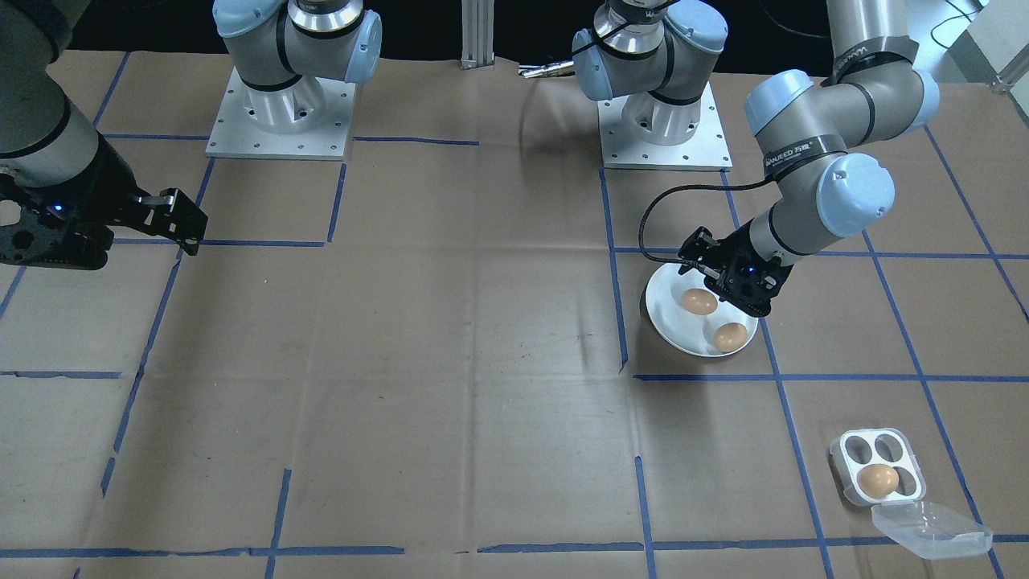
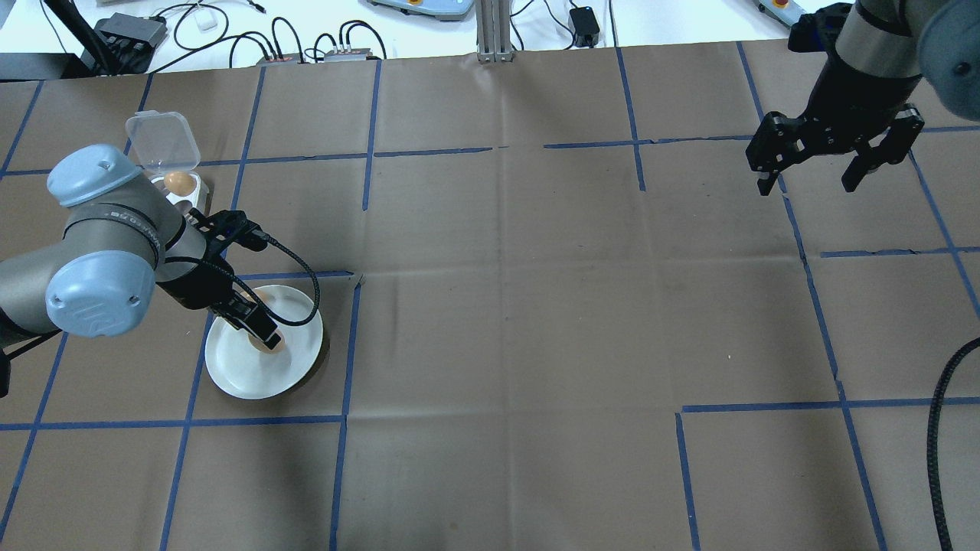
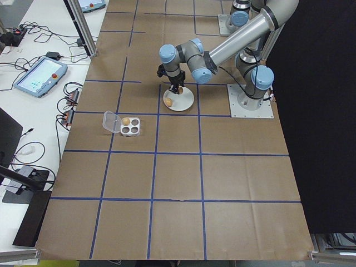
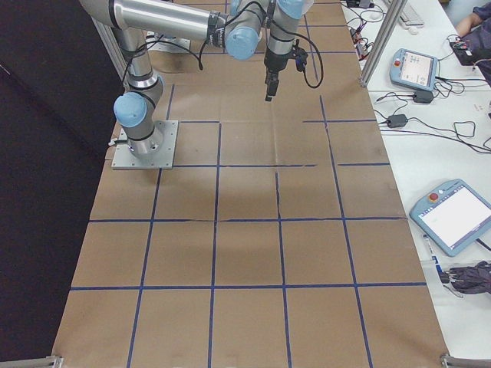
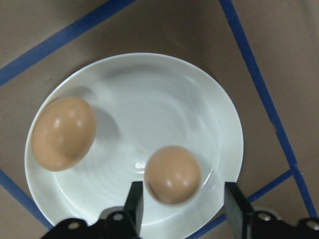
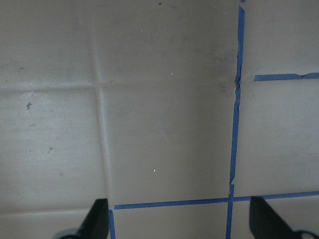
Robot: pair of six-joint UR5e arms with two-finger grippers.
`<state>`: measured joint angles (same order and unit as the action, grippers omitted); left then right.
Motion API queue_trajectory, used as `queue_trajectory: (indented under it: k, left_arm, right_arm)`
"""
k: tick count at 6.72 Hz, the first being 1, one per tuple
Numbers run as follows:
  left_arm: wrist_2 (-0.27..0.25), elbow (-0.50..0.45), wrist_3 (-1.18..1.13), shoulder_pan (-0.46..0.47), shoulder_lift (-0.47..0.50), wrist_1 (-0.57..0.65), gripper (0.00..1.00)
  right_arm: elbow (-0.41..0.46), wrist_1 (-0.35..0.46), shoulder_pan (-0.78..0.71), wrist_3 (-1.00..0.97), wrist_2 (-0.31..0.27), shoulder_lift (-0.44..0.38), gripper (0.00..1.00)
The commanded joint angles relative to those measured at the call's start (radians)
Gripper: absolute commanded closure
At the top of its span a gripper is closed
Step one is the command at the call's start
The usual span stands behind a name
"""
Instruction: Place egg on plate
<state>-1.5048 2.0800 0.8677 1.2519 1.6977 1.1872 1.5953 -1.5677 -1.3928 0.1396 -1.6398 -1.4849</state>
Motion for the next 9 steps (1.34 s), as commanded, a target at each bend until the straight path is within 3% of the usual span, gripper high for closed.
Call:
queue_trajectory:
  k: [1, 3, 4, 5, 7, 8, 9]
  left_arm:
    - [-0.003, -0.021, 0.000, -0.006, -0.010, -0.001, 0.01]
    - [-0.009, -0.183, 0.013, -0.046, 0.035, 0.003, 0.01]
    - [-0.064, -0.275, 0.014, -0.049, 0.095, 0.002, 0.01]
    - [-0.064, -0.354, -0.010, -0.067, 0.164, 0.000, 0.01]
    - [-0.052, -0.478, -0.332, -0.107, 0.284, -0.011, 0.01]
    - [-0.051, -0.529, -0.448, -0.108, 0.371, -0.126, 0.01]
    - [-0.048, -0.587, -0.505, -0.109, 0.437, -0.149, 0.01]
  right_arm:
    - [0.000, 0.000, 0.000, 0.000, 0.000, 0.000, 0.00]
    - [0.000, 0.000, 0.000, 0.000, 0.000, 0.000, 0.00]
    - [0.000, 0.000, 0.000, 0.000, 0.000, 0.000, 0.00]
    - [0.000, 0.000, 0.000, 0.000, 0.000, 0.000, 0.00]
    - [0.000, 0.000, 0.000, 0.000, 0.000, 0.000, 0.00]
    - [0.000, 0.000, 0.000, 0.000, 0.000, 0.000, 0.00]
    - [0.000, 0.000, 0.000, 0.000, 0.000, 0.000, 0.00]
